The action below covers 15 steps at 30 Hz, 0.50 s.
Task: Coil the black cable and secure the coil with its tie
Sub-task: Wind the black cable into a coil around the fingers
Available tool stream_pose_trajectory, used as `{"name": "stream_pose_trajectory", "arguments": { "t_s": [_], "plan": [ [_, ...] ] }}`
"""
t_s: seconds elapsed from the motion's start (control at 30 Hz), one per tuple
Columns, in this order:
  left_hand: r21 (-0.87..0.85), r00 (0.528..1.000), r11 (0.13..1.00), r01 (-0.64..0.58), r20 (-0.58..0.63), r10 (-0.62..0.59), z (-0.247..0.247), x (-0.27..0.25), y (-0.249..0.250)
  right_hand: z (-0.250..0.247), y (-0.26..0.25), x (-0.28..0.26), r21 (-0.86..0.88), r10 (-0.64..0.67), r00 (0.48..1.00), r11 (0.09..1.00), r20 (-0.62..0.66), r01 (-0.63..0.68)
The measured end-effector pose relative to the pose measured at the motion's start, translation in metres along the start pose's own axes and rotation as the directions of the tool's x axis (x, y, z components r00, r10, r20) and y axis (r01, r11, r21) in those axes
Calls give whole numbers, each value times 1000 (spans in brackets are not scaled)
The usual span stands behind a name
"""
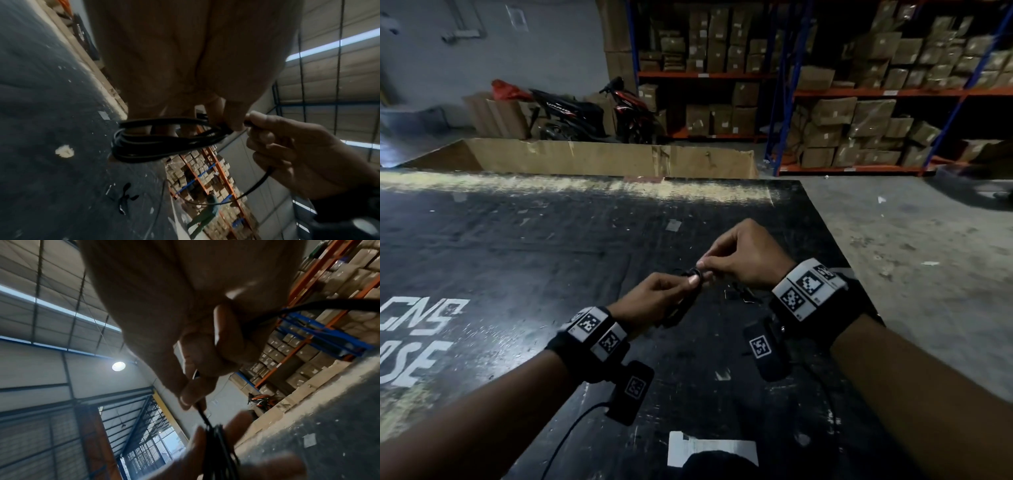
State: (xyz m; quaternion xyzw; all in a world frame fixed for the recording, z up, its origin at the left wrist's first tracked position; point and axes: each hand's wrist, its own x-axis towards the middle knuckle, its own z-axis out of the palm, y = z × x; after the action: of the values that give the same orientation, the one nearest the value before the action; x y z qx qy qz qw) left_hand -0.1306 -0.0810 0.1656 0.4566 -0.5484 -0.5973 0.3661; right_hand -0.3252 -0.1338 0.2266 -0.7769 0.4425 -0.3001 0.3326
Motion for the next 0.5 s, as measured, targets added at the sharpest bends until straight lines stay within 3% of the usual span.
{"name": "stream_pose_trajectory", "arguments": {
  "t_s": [0.13, 0.2, 0.27, 0.4, 0.5],
  "plan": [
    [-235, 986, 966, -107, -149, 73, 0, 8, 13, 21, 3, -9, 305, 19, 987, 952, -159, 31],
    [-381, 986, 915, -131, -149, 79, -4, 12, 19, 31, 9, -17, 552, 84, 980, 833, -180, 30],
    [-484, 986, 861, -154, -134, 101, -9, 15, 24, 40, 17, -24, 723, 129, 981, 690, -143, 15],
    [-620, 968, 745, -248, -128, 216, -16, 19, 44, 53, 32, -40, 864, 189, 982, 493, 6, -100],
    [-690, 954, 673, -267, -91, 286, -25, 18, 65, 60, 52, -47, 852, 215, 974, 493, 75, -174]
  ]
}}
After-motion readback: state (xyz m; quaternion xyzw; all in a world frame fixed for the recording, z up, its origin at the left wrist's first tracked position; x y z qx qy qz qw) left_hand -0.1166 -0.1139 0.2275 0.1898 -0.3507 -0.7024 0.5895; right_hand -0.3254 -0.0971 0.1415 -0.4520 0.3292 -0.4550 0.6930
